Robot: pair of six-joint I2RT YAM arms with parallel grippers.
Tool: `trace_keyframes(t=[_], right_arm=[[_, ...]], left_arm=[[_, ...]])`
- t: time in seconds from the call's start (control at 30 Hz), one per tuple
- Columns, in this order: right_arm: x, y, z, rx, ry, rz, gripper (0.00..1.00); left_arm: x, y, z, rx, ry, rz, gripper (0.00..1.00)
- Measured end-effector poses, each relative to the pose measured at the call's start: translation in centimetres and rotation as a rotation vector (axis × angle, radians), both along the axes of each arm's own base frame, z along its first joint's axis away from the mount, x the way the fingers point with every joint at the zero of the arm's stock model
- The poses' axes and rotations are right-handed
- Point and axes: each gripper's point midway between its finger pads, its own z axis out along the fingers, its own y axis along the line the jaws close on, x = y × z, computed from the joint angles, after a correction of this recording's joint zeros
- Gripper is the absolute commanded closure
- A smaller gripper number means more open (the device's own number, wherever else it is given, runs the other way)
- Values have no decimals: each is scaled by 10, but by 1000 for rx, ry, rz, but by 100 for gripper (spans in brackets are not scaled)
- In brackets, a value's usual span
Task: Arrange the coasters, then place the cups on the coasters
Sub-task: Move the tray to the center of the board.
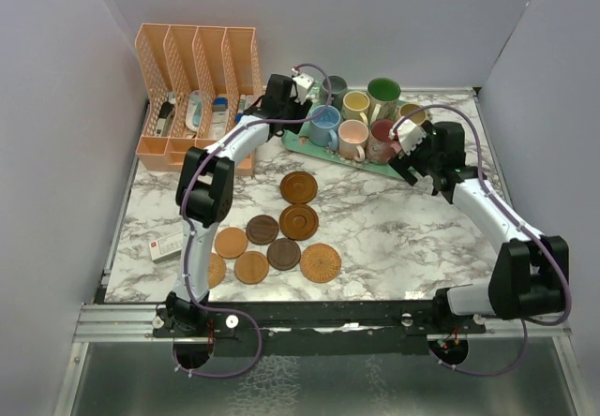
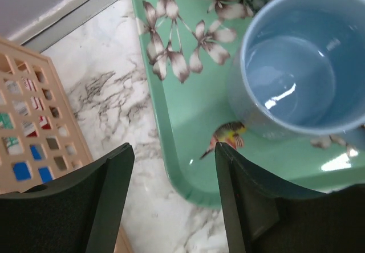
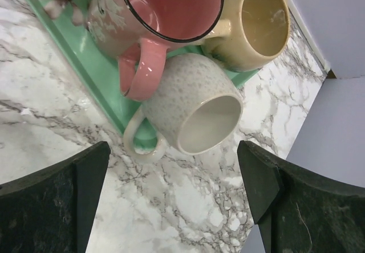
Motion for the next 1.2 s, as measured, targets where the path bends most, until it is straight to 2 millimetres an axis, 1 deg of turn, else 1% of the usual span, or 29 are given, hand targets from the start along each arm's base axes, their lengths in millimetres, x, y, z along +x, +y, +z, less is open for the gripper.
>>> trace_keyframes(t=[0.07,0.13,0.23,0.33,0.43,0.5,0.63,0.7,0.8,0.9,1.03,1.13,1.2], right_arm=[[-8,3,8,30,1,0,4],[-15,5,12,55,13,-1,4],[-28,9,17,95,31,-4,4],[-40,12,23,137,38,-7,4],[-53,15,25,174,46,-15,4],[-57,16,25,188,48,-19,4],[-61,17,24,209,59,-26,4],[-62,17,23,215,63,-30,4],[-63,18,21,220,71,-34,4],[-65,18,17,221,80,-35,4],[-66,18,14,221,89,-36,4],[-67,18,12,220,94,-36,4],[-67,17,12,222,95,-39,4]], left_arm=[[14,-4,-7,-12,2,13,44],[25,-6,-21,-14,18,26,45],[29,-4,-49,4,64,44,46],[29,2,-75,32,107,62,48],[31,5,-75,29,105,74,54],[31,7,-78,27,111,81,60],[29,12,-80,9,115,93,71],[25,15,-81,1,123,97,77],[10,23,-83,-9,151,101,88],[-1,23,-85,-38,162,100,95],[-15,24,-86,-79,172,108,100],[-24,23,-86,-104,177,113,100],[-34,24,-86,-112,185,118,99]])
